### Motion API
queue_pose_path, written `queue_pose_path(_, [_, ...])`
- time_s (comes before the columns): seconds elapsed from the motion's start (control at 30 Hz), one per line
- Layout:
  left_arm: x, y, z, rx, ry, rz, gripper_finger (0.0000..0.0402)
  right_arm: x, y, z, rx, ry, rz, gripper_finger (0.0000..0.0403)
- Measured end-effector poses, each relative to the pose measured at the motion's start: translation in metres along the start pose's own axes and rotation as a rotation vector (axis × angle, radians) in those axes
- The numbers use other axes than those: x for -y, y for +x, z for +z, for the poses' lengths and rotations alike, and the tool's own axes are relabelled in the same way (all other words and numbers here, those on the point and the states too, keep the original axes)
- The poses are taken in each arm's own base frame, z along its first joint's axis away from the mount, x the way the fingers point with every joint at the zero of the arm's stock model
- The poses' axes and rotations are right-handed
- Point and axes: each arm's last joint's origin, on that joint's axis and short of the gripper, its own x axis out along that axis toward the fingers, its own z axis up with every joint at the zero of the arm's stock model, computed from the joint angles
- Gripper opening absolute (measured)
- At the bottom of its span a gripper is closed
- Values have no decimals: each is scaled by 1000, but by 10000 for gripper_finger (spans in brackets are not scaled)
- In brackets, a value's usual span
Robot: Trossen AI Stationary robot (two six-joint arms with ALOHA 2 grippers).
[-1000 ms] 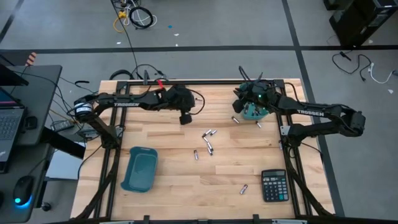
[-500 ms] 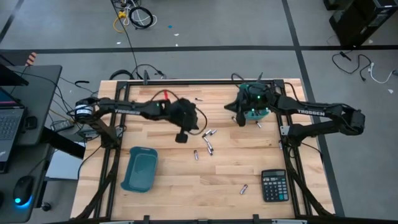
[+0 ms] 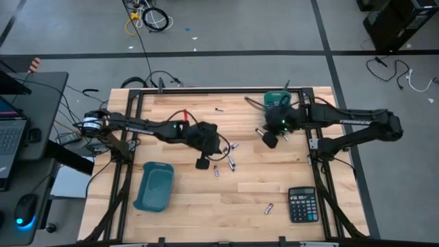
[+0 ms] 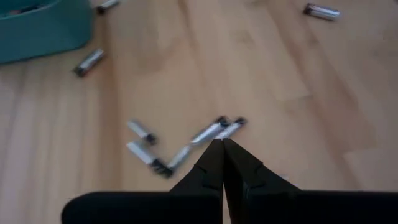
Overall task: Sort batteries
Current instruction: Put the silver battery into the blue bin
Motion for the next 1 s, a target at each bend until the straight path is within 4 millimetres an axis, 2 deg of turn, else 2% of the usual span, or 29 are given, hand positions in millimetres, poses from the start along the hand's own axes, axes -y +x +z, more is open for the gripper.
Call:
queue_pose_path(0.2, [41, 3, 4, -23, 149, -28, 1, 3, -11, -40, -332, 180, -188, 0])
queue_pose_path(0.4, [61, 3, 3, -42, 175, -87, 0, -5, -27, -74, -541, 241, -329, 0])
queue_pose_path(0.6, [73, 3, 4, -28, 195, -101, 0, -16, -16, -111, -634, 268, -345, 0])
queue_pose_path(0.8, [76, 1, 7, -10, 215, -65, 0, -8, 4, -145, -676, 338, -467, 0])
queue_pose_path(1.0, [71, -4, 10, 7, 233, 17, 0, -13, 8, -139, -609, 398, -451, 0])
